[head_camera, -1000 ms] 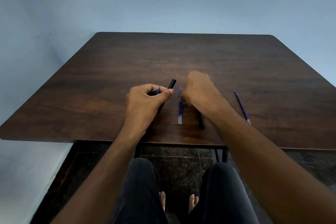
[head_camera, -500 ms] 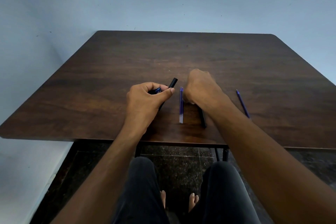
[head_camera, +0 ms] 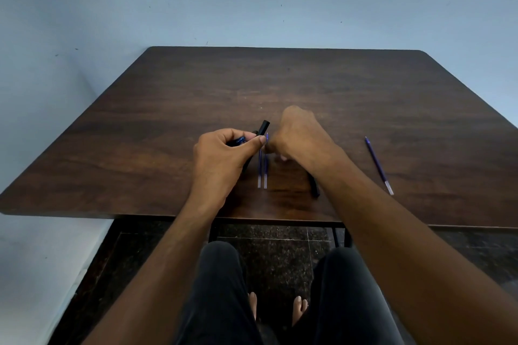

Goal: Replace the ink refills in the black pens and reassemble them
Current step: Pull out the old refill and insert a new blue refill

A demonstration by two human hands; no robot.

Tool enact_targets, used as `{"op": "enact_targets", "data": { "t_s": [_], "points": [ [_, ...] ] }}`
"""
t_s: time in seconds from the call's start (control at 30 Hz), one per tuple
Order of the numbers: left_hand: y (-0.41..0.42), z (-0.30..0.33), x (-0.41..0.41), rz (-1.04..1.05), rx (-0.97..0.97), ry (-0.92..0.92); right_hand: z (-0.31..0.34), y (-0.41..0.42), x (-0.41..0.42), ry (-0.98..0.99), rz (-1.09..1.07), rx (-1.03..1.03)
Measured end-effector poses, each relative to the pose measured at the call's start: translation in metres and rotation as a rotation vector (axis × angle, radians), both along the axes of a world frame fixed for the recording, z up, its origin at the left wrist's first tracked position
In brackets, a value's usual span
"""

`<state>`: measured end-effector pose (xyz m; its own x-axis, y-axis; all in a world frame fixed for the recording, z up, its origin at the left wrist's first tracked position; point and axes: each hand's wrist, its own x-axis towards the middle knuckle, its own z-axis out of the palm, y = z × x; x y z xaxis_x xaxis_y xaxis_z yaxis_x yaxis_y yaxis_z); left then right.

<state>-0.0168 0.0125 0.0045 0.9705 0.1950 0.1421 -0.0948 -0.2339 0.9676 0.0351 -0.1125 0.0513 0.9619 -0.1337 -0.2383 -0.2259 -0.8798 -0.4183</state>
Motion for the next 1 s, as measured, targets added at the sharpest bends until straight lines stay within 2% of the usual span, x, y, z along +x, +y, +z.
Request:
{"op": "enact_targets", "data": {
  "t_s": [0.3, 0.5, 0.73, 1.0],
  "points": [
    [0.008, 0.002, -0.001, 0.089, 0.027, -0.013, 0.003, 0.006, 0.001, 0.054, -0.016, 0.042],
    [0.008, -0.001, 0.000, 0.074, 0.060, -0.016, 0.001, 0.010, -0.002, 0.005, -0.007, 0.030],
    [0.007, -0.003, 0.001, 0.047, 0.067, -0.008, 0.006, 0.009, -0.001, 0.069, 0.040, -0.076],
    [0.006, -0.001, 0.002, 0.007, 0.071, -0.009, 0.014, 0.008, -0.003, 0.094, 0.044, -0.087]
  ]
}}
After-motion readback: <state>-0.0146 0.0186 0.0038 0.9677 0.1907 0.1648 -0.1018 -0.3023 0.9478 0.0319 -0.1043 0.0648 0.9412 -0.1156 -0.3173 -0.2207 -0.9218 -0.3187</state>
